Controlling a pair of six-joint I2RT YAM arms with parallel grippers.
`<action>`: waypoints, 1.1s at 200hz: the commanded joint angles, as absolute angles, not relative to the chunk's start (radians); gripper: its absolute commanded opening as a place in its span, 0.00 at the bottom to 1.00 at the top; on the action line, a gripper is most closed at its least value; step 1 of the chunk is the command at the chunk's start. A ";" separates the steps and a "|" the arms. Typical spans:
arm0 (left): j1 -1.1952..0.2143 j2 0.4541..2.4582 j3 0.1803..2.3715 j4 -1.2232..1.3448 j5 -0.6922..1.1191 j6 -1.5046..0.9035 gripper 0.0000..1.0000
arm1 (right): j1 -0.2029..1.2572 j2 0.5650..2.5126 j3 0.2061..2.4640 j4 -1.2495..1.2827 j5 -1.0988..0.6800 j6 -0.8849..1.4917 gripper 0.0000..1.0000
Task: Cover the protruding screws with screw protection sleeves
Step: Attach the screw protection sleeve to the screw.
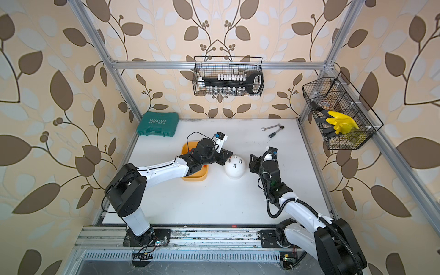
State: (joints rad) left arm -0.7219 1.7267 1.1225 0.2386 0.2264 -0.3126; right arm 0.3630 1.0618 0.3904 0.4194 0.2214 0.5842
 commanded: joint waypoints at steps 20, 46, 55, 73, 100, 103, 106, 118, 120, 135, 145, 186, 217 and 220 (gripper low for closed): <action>-0.736 1.719 1.119 0.255 0.214 -0.286 0.13 | 0.368 1.066 0.403 0.419 0.234 0.586 0.57; -0.737 1.727 1.118 0.261 0.216 -0.285 0.12 | 0.368 1.065 0.403 0.420 0.233 0.586 0.57; -0.736 1.729 1.121 0.257 0.214 -0.286 0.13 | 0.368 1.068 0.403 0.419 0.234 0.585 0.57; -0.737 1.728 1.120 0.256 0.213 -0.284 0.13 | 0.368 1.066 0.403 0.419 0.235 0.586 0.57; -0.736 1.726 1.114 0.254 0.206 -0.279 0.13 | 0.368 1.067 0.402 0.420 0.235 0.586 0.57; -0.737 1.727 1.114 0.253 0.204 -0.278 0.13 | 0.368 1.067 0.402 0.420 0.234 0.586 0.57; -0.736 1.728 1.114 0.253 0.201 -0.278 0.12 | 0.367 1.068 0.403 0.419 0.233 0.586 0.57; -0.737 1.730 1.111 0.256 0.199 -0.276 0.13 | 0.367 1.069 0.403 0.420 0.233 0.586 0.57; -0.737 1.731 1.111 0.257 0.200 -0.275 0.13 | 0.367 1.068 0.402 0.420 0.233 0.587 0.57; -0.737 1.735 1.111 0.260 0.202 -0.275 0.13 | 0.368 1.068 0.403 0.419 0.232 0.587 0.57; -0.736 1.738 1.115 0.258 0.202 -0.278 0.13 | 0.367 1.067 0.403 0.420 0.233 0.586 0.57; -0.736 1.747 1.116 0.258 0.205 -0.276 0.13 | 0.368 1.068 0.404 0.418 0.233 0.585 0.57; -0.737 1.746 1.115 0.258 0.204 -0.276 0.12 | 0.368 1.069 0.404 0.418 0.233 0.585 0.57; -0.737 1.745 1.115 0.257 0.205 -0.277 0.12 | 0.367 1.069 0.404 0.418 0.233 0.586 0.57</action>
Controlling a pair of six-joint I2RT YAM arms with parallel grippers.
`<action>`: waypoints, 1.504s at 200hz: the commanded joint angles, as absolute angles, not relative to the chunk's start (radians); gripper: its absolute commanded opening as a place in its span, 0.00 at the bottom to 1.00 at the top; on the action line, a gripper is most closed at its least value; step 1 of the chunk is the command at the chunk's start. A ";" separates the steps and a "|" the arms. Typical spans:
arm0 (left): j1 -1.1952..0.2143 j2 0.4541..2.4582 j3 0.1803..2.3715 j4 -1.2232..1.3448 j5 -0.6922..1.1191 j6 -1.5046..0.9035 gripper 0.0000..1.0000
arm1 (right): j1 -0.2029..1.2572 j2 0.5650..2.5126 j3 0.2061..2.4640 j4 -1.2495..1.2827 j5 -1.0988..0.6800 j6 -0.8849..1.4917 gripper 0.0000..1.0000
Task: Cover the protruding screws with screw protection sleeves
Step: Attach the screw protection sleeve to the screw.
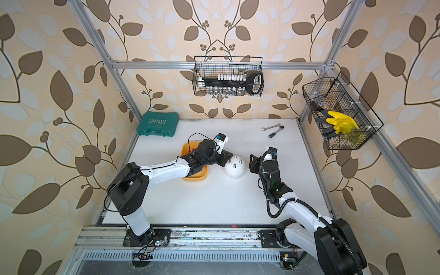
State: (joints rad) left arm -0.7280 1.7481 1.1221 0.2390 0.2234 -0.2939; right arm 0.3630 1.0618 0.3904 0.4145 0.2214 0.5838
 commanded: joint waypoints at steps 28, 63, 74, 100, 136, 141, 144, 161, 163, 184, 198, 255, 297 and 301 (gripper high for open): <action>-0.737 1.722 1.112 0.252 0.197 -0.272 0.12 | 0.367 1.071 0.405 0.420 0.233 0.585 0.57; -0.738 1.705 1.120 0.239 0.200 -0.268 0.12 | 0.368 1.072 0.404 0.420 0.232 0.586 0.57; -0.738 1.702 1.117 0.238 0.199 -0.270 0.12 | 0.367 1.071 0.405 0.419 0.232 0.585 0.57; -0.738 1.690 1.114 0.233 0.198 -0.269 0.12 | 0.367 1.072 0.405 0.419 0.231 0.586 0.57; -0.739 1.674 1.115 0.226 0.198 -0.267 0.12 | 0.368 1.073 0.405 0.420 0.229 0.586 0.57; -0.739 1.671 1.115 0.224 0.198 -0.267 0.12 | 0.368 1.074 0.406 0.419 0.230 0.585 0.57; -0.739 1.671 1.115 0.224 0.197 -0.267 0.12 | 0.367 1.073 0.406 0.419 0.229 0.586 0.57; -0.740 1.669 1.110 0.229 0.195 -0.266 0.12 | 0.368 1.072 0.406 0.418 0.230 0.586 0.57; -0.741 1.669 1.110 0.229 0.194 -0.267 0.12 | 0.368 1.073 0.406 0.419 0.230 0.586 0.57; -0.742 1.675 1.106 0.235 0.195 -0.267 0.12 | 0.367 1.075 0.406 0.417 0.229 0.585 0.57; -0.741 1.682 1.107 0.240 0.199 -0.269 0.12 | 0.368 1.075 0.406 0.418 0.229 0.586 0.57; -0.742 1.700 1.107 0.247 0.204 -0.275 0.12 | 0.367 1.073 0.407 0.417 0.228 0.586 0.57; -0.742 1.719 1.115 0.255 0.206 -0.270 0.12 | 0.367 1.074 0.406 0.416 0.229 0.586 0.57; -0.743 1.721 1.118 0.255 0.209 -0.269 0.12 | 0.368 1.073 0.407 0.417 0.229 0.586 0.57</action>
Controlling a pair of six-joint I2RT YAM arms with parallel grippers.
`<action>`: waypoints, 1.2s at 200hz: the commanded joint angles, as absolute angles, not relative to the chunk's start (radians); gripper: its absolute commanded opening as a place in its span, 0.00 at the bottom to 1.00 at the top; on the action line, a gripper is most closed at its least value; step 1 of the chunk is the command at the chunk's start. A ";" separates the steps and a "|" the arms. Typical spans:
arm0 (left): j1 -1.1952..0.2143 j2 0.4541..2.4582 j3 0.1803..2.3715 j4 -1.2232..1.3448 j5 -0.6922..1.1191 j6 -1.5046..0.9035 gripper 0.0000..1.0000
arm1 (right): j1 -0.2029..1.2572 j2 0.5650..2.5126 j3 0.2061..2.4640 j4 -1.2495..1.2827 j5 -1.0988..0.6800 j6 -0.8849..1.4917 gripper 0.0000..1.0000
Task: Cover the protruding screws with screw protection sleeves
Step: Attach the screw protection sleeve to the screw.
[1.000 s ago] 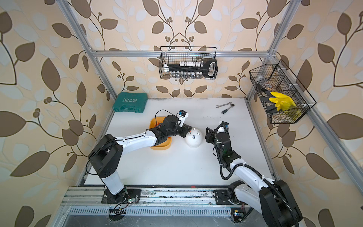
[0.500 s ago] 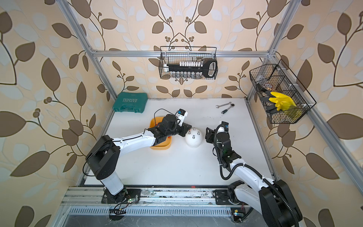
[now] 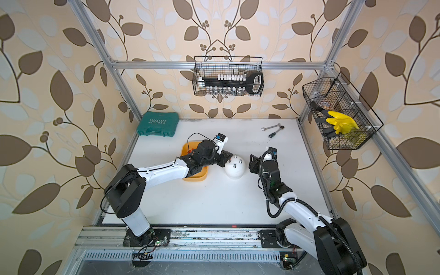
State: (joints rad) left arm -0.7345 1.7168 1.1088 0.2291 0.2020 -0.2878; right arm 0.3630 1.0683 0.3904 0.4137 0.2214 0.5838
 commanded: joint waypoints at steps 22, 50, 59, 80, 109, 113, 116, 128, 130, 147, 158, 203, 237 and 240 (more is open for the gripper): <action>-0.743 1.724 1.125 0.247 0.207 -0.266 0.12 | 0.367 1.074 0.407 0.416 0.230 0.584 0.57; -0.742 1.719 1.121 0.245 0.198 -0.258 0.12 | 0.368 1.074 0.407 0.416 0.230 0.585 0.57; -0.742 1.718 1.121 0.244 0.195 -0.253 0.12 | 0.368 1.074 0.407 0.417 0.229 0.586 0.57; -0.742 1.717 1.121 0.243 0.186 -0.248 0.12 | 0.368 1.074 0.408 0.416 0.229 0.586 0.57; -0.743 1.724 1.126 0.247 0.194 -0.250 0.12 | 0.368 1.075 0.408 0.416 0.231 0.585 0.57; -0.742 1.726 1.127 0.247 0.194 -0.251 0.12 | 0.368 1.075 0.408 0.416 0.229 0.584 0.57; -0.742 1.727 1.127 0.247 0.195 -0.250 0.12 | 0.368 1.074 0.407 0.416 0.230 0.584 0.57; -0.742 1.729 1.129 0.247 0.195 -0.250 0.12 | 0.368 1.075 0.407 0.416 0.231 0.584 0.57; -0.742 1.729 1.129 0.248 0.196 -0.251 0.12 | 0.368 1.075 0.408 0.417 0.231 0.584 0.57; -0.742 1.724 1.129 0.254 0.204 -0.253 0.12 | 0.367 1.075 0.407 0.416 0.232 0.584 0.57; -0.742 1.720 1.132 0.252 0.204 -0.252 0.12 | 0.368 1.075 0.407 0.414 0.231 0.584 0.57; -0.742 1.709 1.138 0.246 0.197 -0.243 0.12 | 0.368 1.074 0.408 0.415 0.230 0.584 0.57; -0.742 1.709 1.141 0.248 0.200 -0.243 0.12 | 0.368 1.074 0.409 0.413 0.230 0.584 0.57; -0.742 1.709 1.141 0.247 0.201 -0.243 0.12 | 0.368 1.075 0.409 0.413 0.230 0.584 0.57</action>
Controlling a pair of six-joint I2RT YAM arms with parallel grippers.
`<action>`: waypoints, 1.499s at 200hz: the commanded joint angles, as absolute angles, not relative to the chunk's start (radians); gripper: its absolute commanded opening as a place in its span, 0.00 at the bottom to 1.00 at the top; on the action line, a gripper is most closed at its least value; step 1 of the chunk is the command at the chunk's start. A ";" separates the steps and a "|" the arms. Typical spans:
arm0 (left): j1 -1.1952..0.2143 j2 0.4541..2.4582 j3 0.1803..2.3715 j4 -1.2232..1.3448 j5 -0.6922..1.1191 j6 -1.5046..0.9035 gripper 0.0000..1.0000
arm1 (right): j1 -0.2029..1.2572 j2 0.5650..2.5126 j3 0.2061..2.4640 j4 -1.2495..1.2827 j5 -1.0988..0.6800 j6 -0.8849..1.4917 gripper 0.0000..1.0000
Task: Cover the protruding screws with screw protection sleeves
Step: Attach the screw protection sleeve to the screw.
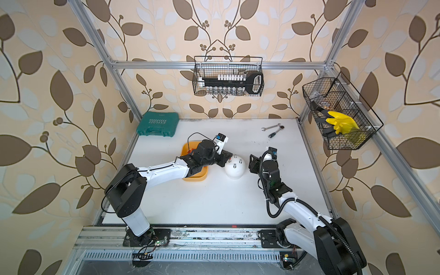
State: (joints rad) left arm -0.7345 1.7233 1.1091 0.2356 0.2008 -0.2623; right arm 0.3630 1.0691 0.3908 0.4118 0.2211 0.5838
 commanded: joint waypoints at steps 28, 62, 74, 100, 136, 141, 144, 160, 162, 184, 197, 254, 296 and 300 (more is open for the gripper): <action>-0.743 1.700 1.150 0.239 0.204 -0.239 0.12 | 0.368 1.075 0.409 0.412 0.230 0.584 0.57; -0.743 1.683 1.147 0.242 0.204 -0.238 0.12 | 0.368 1.074 0.410 0.411 0.230 0.582 0.58; -0.742 1.682 1.143 0.245 0.200 -0.237 0.12 | 0.367 1.074 0.410 0.412 0.229 0.582 0.58; -0.742 1.700 1.141 0.250 0.202 -0.238 0.12 | 0.368 1.074 0.410 0.411 0.229 0.583 0.58; -0.742 1.731 1.141 0.269 0.212 -0.249 0.12 | 0.367 1.072 0.410 0.408 0.230 0.581 0.58; -0.742 1.733 1.143 0.268 0.213 -0.252 0.12 | 0.368 1.069 0.410 0.409 0.229 0.581 0.58; -0.742 1.735 1.143 0.269 0.215 -0.252 0.12 | 0.368 1.069 0.410 0.409 0.230 0.581 0.58; -0.742 1.739 1.140 0.268 0.214 -0.253 0.12 | 0.368 1.069 0.410 0.407 0.231 0.581 0.58; -0.742 1.739 1.140 0.268 0.214 -0.253 0.12 | 0.367 1.069 0.410 0.407 0.232 0.581 0.58; -0.742 1.740 1.128 0.276 0.209 -0.255 0.12 | 0.368 1.068 0.411 0.407 0.230 0.580 0.58; -0.742 1.741 1.125 0.275 0.208 -0.255 0.12 | 0.368 1.069 0.410 0.408 0.229 0.581 0.57; -0.742 1.731 1.114 0.271 0.204 -0.250 0.12 | 0.368 1.068 0.410 0.407 0.230 0.581 0.58; -0.742 1.700 1.091 0.262 0.188 -0.250 0.12 | 0.367 1.071 0.410 0.410 0.229 0.583 0.58; -0.742 1.699 1.091 0.262 0.188 -0.249 0.12 | 0.368 1.072 0.410 0.410 0.227 0.583 0.57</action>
